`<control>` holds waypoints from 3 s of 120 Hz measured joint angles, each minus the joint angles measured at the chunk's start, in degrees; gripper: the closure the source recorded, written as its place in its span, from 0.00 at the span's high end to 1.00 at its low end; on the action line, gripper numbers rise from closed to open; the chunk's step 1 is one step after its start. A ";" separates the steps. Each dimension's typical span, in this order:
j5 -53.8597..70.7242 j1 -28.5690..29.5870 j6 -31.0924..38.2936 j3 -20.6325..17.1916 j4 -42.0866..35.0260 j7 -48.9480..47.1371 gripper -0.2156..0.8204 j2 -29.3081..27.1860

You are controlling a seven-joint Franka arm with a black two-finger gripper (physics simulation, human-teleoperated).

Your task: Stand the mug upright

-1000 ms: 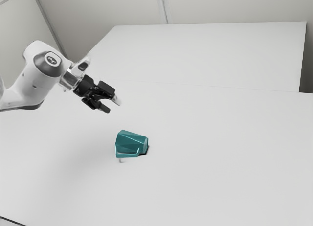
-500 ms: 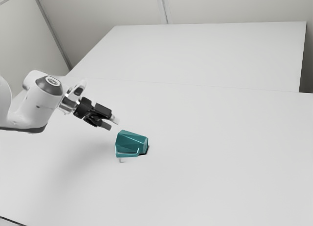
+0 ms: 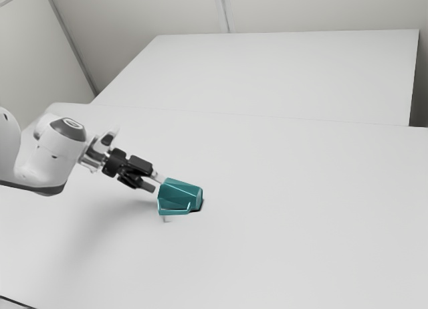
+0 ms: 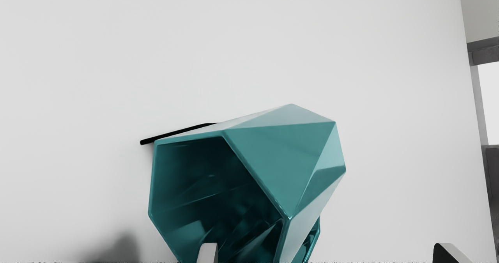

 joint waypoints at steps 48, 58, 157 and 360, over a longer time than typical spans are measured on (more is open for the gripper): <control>-1.09 0.18 -0.86 -0.10 0.39 -0.45 0.79 2.52; -1.65 0.18 -0.81 -0.16 0.43 -0.47 0.79 2.59; -5.41 0.12 0.33 -1.95 0.70 0.37 0.42 3.47; 52.46 -0.07 -13.25 -13.56 31.13 -34.83 0.04 10.45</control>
